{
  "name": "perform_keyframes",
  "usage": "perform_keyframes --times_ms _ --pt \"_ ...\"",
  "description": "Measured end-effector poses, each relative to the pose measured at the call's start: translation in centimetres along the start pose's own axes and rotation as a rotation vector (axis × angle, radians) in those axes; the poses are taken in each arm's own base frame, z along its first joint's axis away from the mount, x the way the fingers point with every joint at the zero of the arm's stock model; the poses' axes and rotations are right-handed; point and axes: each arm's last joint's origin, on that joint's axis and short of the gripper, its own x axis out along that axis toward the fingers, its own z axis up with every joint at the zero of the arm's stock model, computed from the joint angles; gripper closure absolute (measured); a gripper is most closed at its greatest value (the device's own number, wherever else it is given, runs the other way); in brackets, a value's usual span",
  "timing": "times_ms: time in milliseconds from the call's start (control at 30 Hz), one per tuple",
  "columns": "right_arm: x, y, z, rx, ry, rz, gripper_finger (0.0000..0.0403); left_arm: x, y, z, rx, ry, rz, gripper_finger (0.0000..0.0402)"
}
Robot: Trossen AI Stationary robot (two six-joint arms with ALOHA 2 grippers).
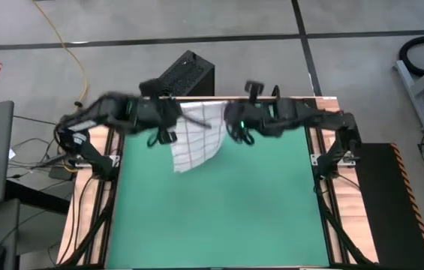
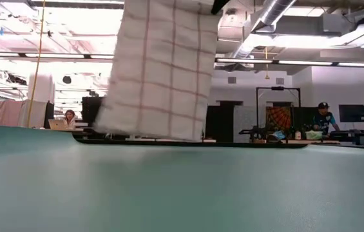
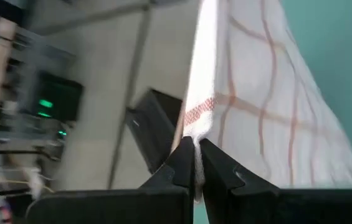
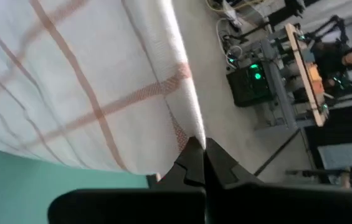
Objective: Roll towel into tight, uniform cylinder
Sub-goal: Roll the white towel
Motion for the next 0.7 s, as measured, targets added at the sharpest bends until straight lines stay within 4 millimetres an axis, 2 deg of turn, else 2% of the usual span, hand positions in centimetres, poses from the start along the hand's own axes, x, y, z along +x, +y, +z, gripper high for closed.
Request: perform_keyframes --times_ms 100,233,333,400,467,533,633,700 --pt "2.0 -2.2 0.2 0.023 -0.013 -0.037 0.0400 2.3 3.0 -0.4 0.035 0.027 -0.050 0.0401" --pt "4.5 -4.9 -0.1 0.071 -0.007 -0.106 0.0400 5.0 7.3 -0.5 0.081 -0.007 0.025 0.0401" --pt "6.0 -6.2 -0.5 0.099 0.017 -0.145 0.0400 6.2 10.3 -0.5 0.075 -0.102 0.066 0.0401" --pt "6.5 -6.7 -0.9 0.120 0.031 -0.147 0.0400 6.7 11.5 -0.6 0.052 -0.159 0.059 0.0401" --pt "6.8 -6.5 -1.2 0.142 0.040 -0.103 0.0400 7.1 11.8 -1.0 0.051 -0.178 -0.012 0.0401" --pt "6.9 -5.8 -1.6 0.144 0.060 -0.047 0.0400 8.2 11.1 -1.5 0.071 -0.152 -0.104 0.0401" --pt "7.4 -3.6 -1.8 0.124 0.091 0.001 0.0400 10.6 8.7 -2.5 0.098 -0.054 -0.280 0.0401" --pt "7.5 -1.6 -2.1 0.115 0.123 0.041 0.0400 12.4 6.2 -2.9 0.112 0.010 -0.383 0.0401"
